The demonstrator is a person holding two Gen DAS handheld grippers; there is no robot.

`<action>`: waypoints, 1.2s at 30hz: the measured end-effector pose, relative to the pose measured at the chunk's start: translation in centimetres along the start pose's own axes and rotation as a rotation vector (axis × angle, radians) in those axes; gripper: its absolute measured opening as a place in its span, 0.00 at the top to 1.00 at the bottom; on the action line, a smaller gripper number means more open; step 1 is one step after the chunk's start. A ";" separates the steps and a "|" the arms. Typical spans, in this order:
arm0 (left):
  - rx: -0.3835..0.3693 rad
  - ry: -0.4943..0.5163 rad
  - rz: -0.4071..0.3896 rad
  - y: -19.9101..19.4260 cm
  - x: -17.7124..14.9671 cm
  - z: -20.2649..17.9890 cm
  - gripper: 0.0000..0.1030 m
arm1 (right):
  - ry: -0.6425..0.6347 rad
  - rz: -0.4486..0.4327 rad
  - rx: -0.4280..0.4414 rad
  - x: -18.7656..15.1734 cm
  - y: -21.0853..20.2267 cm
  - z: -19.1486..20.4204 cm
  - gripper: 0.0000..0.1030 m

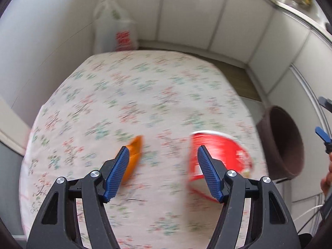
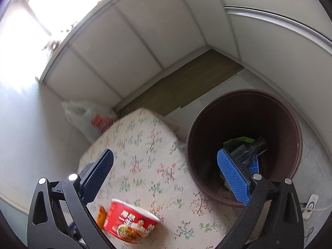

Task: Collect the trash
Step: 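Grasp the last orange peel with the left tool while the right tool approaches the noodle cup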

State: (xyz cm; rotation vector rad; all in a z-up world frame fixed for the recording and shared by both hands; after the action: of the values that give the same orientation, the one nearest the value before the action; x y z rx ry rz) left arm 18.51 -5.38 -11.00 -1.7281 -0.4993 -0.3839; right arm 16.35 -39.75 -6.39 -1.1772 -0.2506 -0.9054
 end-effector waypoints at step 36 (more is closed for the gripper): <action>0.009 0.055 0.201 8.2 -2.6 3.5 0.76 | -0.926 0.291 0.103 -15.0 5.7 15.7 0.07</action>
State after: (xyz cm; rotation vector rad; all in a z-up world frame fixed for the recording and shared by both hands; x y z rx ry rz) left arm 20.54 -3.73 -19.90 -1.7363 -0.2842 -0.2838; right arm 15.24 -18.31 -13.03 -1.4261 -0.8328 -0.0396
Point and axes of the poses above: each gripper's, at about its wrist camera, not at the fingertips, and y roughly the way its jaws point, z to its left, x to its top, the point moved 7 cm from there along y, roughly the way its jaws point, and after that the axes turned 8 degrees about -y, right-handed, at the moved point
